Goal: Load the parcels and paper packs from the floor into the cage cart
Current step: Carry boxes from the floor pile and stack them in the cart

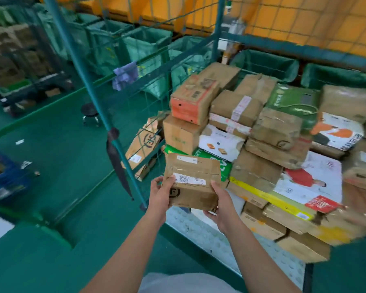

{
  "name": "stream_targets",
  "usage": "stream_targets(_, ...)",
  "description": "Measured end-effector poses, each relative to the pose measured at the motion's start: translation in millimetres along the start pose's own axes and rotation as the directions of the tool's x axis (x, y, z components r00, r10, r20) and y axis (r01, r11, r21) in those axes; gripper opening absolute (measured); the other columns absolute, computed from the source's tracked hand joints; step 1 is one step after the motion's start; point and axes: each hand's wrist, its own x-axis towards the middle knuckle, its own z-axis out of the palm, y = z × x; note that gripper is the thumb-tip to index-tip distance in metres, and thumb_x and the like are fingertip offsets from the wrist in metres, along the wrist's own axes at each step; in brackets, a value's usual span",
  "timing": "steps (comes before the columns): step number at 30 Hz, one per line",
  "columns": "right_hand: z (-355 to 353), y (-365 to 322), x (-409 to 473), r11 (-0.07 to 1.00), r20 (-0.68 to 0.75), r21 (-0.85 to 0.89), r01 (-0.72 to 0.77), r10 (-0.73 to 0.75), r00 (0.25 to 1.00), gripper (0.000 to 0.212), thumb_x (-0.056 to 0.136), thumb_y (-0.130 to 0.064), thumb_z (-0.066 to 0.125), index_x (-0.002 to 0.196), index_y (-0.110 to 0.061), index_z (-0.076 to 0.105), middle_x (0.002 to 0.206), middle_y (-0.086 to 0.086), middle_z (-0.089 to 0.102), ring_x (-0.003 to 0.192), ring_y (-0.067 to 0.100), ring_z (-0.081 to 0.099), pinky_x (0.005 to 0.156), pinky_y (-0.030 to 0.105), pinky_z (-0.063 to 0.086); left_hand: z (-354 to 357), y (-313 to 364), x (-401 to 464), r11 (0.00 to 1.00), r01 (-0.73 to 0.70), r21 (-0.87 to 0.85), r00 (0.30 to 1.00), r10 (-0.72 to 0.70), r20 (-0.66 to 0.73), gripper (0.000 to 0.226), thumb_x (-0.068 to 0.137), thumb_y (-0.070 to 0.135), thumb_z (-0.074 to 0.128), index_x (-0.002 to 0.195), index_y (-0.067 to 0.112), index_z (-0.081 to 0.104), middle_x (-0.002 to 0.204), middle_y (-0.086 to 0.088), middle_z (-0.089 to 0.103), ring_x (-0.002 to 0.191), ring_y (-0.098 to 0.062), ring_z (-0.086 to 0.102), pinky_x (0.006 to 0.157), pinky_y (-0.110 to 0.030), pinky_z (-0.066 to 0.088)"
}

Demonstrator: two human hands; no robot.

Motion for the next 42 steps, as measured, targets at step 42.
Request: stream_targets(42, -162.6, -138.2, 78.4, 0.791, -0.835, 0.344, 0.506, 0.012, 0.550, 0.103, 0.066, -0.080, 0.075, 0.149, -0.027, 0.044, 0.141, -0.001, 0.054, 0.126, 0.022, 0.055, 0.108, 0.052, 0.047, 363.8, 15.7, 119.2, 0.891, -0.135, 0.433, 0.659, -0.246, 0.711, 0.028, 0.096, 0.039, 0.069, 0.117, 0.028, 0.054, 0.112, 0.002, 0.065, 0.096, -0.015, 0.065, 0.074, -0.031, 0.051)
